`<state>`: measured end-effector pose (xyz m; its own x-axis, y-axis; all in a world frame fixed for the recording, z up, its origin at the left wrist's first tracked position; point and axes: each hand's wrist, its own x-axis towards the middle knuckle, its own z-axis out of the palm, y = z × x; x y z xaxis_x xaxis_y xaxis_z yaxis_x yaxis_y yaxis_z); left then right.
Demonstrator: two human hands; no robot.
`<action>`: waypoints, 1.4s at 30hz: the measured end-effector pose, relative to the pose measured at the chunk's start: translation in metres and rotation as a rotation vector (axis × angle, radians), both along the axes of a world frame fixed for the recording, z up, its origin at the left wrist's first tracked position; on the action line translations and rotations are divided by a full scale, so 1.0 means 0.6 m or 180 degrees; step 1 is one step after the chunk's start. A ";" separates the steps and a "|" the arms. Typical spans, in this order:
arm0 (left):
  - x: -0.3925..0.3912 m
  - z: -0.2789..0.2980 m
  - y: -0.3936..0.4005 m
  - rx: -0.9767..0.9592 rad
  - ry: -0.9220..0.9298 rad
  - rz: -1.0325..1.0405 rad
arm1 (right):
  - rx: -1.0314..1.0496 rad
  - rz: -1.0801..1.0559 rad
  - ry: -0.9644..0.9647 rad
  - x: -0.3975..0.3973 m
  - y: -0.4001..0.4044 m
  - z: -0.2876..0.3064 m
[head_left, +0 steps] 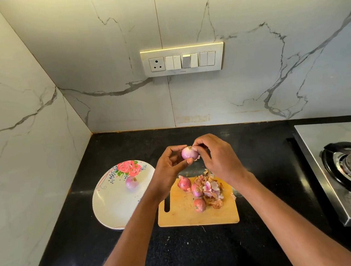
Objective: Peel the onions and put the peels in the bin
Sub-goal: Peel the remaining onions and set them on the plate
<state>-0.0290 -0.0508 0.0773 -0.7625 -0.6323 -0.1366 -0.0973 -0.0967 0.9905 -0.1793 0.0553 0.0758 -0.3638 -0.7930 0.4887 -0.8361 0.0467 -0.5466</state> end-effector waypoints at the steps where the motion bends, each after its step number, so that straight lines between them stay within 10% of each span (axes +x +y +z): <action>1: 0.000 0.000 0.000 0.0006 -0.0010 -0.0039 | 0.0008 -0.0020 -0.0048 0.002 0.000 -0.002; 10: 0.011 -0.011 0.000 0.0267 -0.0025 -0.0107 | 0.0242 -0.0283 -0.1190 -0.011 0.012 -0.008; 42: 0.003 -0.016 -0.001 0.0196 -0.0196 -0.0289 | 0.0115 -0.0128 -0.0553 -0.007 0.017 -0.007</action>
<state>-0.0269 -0.0513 0.0675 -0.8053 -0.5501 -0.2213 -0.1688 -0.1452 0.9749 -0.1838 0.0658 0.0715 -0.4721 -0.7920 0.3870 -0.7262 0.1005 -0.6801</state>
